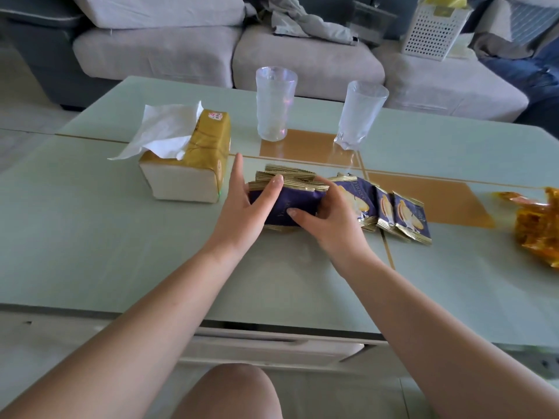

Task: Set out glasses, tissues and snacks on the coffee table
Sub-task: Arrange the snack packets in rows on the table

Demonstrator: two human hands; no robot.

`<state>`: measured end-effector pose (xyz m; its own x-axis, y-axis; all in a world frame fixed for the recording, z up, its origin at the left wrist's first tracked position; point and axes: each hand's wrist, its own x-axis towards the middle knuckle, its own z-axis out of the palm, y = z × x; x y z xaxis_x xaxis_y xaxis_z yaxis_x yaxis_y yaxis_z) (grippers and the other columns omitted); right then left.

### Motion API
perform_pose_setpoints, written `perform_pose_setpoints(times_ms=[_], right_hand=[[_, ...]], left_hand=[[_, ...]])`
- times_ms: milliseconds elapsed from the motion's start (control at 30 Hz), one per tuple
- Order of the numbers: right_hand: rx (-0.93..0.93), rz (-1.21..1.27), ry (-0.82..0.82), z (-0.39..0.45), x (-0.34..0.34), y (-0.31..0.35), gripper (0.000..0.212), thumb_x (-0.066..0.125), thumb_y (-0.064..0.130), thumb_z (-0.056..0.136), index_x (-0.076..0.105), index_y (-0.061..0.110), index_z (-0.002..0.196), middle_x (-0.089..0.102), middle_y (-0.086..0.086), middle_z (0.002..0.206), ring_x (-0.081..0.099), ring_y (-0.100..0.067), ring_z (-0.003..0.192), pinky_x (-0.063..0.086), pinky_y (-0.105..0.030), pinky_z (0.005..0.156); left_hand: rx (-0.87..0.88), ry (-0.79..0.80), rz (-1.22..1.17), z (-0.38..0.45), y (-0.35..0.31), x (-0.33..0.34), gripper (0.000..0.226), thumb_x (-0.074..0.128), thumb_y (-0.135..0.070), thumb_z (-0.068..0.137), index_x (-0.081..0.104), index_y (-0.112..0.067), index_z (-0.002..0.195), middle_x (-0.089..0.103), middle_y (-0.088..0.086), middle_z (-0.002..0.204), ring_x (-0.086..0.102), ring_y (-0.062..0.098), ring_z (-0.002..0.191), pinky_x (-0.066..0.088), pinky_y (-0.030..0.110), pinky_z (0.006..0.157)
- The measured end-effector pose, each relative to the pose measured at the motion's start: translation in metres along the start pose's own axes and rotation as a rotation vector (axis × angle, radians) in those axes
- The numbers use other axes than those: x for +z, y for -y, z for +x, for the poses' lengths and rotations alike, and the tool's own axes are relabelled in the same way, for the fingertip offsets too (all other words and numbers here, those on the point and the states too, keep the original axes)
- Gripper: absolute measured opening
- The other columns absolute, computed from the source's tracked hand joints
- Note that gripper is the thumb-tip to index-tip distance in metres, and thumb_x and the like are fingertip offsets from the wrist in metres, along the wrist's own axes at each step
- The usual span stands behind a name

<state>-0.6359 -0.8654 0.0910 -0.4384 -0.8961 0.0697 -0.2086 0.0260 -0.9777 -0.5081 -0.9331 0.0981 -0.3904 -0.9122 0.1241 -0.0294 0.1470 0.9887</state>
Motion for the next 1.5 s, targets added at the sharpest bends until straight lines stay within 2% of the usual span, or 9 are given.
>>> perform_pose_setpoints(times_ms=[267, 400, 533, 700, 933, 1067, 1267, 1400, 1500], right_hand=[[-0.01, -0.182, 0.102, -0.004, 0.006, 0.006, 0.044, 0.063, 0.011, 0.085, 0.041, 0.012, 0.123, 0.059, 0.019, 0.096, 0.056, 0.008, 0.09, 0.039, -0.001, 0.078], [0.037, -0.275, 0.085, 0.009, 0.002, 0.02, 0.028, 0.067, 0.025, 0.084, 0.05, 0.017, 0.104, 0.06, 0.013, 0.09, 0.056, 0.002, 0.083, 0.043, -0.018, 0.07], [0.152, -0.106, 0.062, 0.036, 0.004, 0.04, 0.03, 0.07, 0.033, 0.075, 0.06, 0.024, 0.102, 0.07, 0.004, 0.099, 0.066, -0.017, 0.096, 0.051, -0.035, 0.089], [0.352, -0.058, 0.132, 0.068, 0.02, 0.041, 0.047, 0.074, 0.037, 0.06, 0.068, 0.018, 0.102, 0.072, -0.007, 0.105, 0.066, -0.024, 0.102, 0.049, -0.044, 0.096], [0.397, -0.369, 0.077, 0.074, 0.024, 0.048, 0.045, 0.063, 0.046, 0.077, 0.061, 0.006, 0.098, 0.064, -0.01, 0.088, 0.063, -0.026, 0.085, 0.054, -0.036, 0.077], [0.47, -0.144, 0.088, 0.068, 0.005, 0.05, 0.037, 0.066, 0.039, 0.072, 0.065, 0.009, 0.094, 0.07, -0.014, 0.1, 0.066, -0.024, 0.09, 0.057, -0.044, 0.08], [0.555, 0.226, 0.041, 0.066, -0.014, 0.052, 0.019, 0.057, 0.027, 0.092, 0.052, 0.009, 0.094, 0.056, -0.01, 0.084, 0.061, -0.018, 0.067, 0.055, -0.032, 0.062], [0.523, 0.14, 0.043, 0.065, -0.016, 0.049, 0.023, 0.053, 0.017, 0.093, 0.049, 0.011, 0.071, 0.049, -0.002, 0.061, 0.051, -0.011, 0.041, 0.04, -0.02, 0.044], [0.498, -0.152, 0.052, 0.063, -0.016, 0.044, 0.01, 0.055, 0.02, 0.074, 0.054, 0.011, 0.079, 0.051, -0.009, 0.077, 0.048, -0.02, 0.068, 0.038, -0.029, 0.065]], left_hand=[[-0.051, 0.062, -0.075, -0.008, -0.007, 0.012, 0.062, 0.033, -0.044, 0.097, 0.005, -0.033, 0.151, 0.017, -0.02, 0.149, 0.021, -0.012, 0.125, 0.018, 0.009, 0.098], [-0.087, 0.043, -0.113, 0.007, -0.012, 0.004, 0.07, 0.033, -0.061, 0.092, 0.007, -0.033, 0.151, 0.023, -0.023, 0.151, 0.022, -0.011, 0.132, 0.018, 0.019, 0.111], [-0.045, 0.025, 0.092, 0.021, -0.019, -0.008, 0.028, 0.05, -0.029, 0.096, 0.048, -0.028, 0.125, 0.046, -0.029, 0.099, 0.043, -0.028, 0.093, 0.033, 0.001, 0.083], [0.01, 0.145, 0.294, 0.035, -0.009, -0.016, 0.033, 0.062, -0.022, 0.08, 0.055, -0.016, 0.112, 0.066, -0.001, 0.108, 0.062, 0.015, 0.103, 0.047, 0.027, 0.087], [-0.043, 0.125, 0.384, 0.043, 0.003, -0.017, 0.027, 0.064, -0.015, 0.081, 0.051, -0.01, 0.103, 0.063, 0.004, 0.098, 0.058, 0.017, 0.08, 0.042, 0.019, 0.062], [-0.045, 0.129, 0.444, 0.045, 0.001, -0.008, 0.063, 0.063, -0.027, 0.078, 0.039, 0.002, 0.128, 0.055, 0.022, 0.125, 0.052, 0.035, 0.115, 0.043, 0.046, 0.093], [0.027, 0.194, 0.638, 0.042, -0.002, 0.014, 0.072, 0.062, -0.029, 0.083, 0.026, -0.009, 0.143, 0.035, 0.012, 0.144, 0.031, 0.029, 0.136, 0.03, 0.043, 0.109], [0.095, 0.239, 1.083, 0.038, 0.003, 0.03, 0.078, 0.052, -0.047, 0.088, 0.016, -0.013, 0.148, 0.014, 0.015, 0.157, 0.007, 0.031, 0.146, 0.01, 0.042, 0.117], [0.17, 0.24, 1.171, 0.036, 0.007, 0.038, 0.069, 0.045, -0.041, 0.094, 0.015, -0.013, 0.149, 0.009, 0.016, 0.158, 0.004, 0.032, 0.147, 0.007, 0.043, 0.117]])
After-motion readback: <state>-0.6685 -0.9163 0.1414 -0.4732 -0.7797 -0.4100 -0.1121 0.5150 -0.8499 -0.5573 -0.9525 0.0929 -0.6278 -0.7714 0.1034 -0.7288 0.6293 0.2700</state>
